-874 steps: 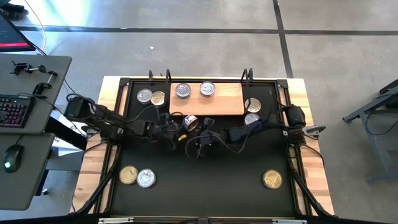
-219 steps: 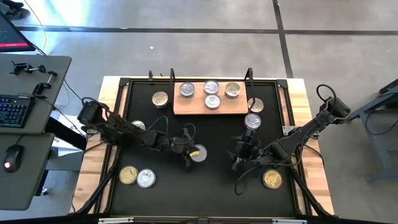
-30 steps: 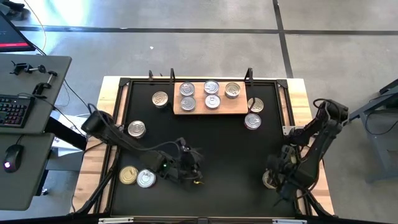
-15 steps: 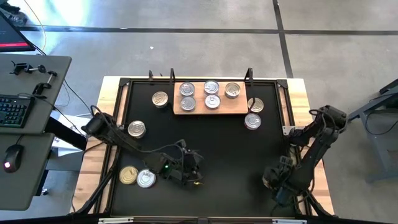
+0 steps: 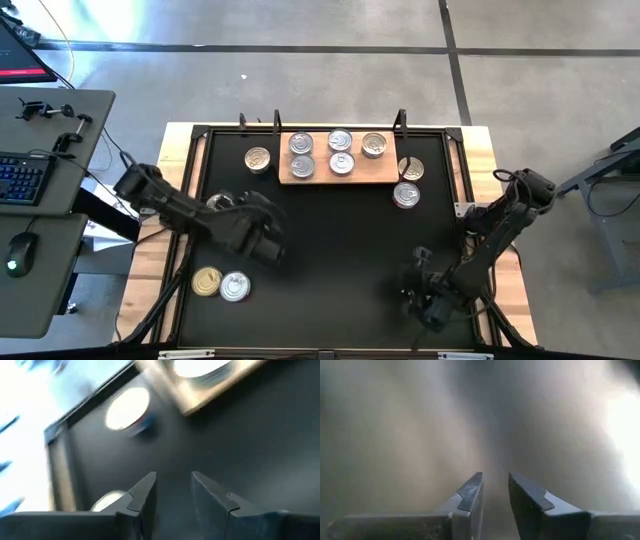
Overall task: Stack canned seafood by type on shelf
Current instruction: Put the blue tuna can on the shelf aligned with the other blue tuna can
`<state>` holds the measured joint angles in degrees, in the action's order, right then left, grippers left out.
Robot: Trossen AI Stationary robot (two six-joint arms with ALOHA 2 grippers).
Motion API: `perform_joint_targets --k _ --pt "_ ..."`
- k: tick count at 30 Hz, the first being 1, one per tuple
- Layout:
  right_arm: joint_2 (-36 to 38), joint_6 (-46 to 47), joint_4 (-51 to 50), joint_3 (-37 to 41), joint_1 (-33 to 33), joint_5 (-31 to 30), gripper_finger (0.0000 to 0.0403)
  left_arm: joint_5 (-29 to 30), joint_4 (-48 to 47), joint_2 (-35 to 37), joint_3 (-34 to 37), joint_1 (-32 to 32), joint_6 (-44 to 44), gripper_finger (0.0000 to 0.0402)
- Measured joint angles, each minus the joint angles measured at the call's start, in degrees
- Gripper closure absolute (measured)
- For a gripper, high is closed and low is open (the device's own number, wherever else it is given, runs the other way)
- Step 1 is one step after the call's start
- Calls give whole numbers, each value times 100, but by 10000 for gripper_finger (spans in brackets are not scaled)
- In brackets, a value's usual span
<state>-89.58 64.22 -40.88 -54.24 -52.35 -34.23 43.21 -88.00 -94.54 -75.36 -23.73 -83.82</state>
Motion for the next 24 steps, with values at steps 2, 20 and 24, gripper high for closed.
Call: perform_joint_targets --k 2,20,24 --pt "0 -399 363 0 33 -171 322 -343 -140 7 207 222 -141 295" --pt "0 -1076 808 0 21 -469 323 -1963 1414 -1 2496 1071 389 227" --pt "0 -1128 771 0 21 -473 323 -2037 1646 -2 2630 1071 470 248"
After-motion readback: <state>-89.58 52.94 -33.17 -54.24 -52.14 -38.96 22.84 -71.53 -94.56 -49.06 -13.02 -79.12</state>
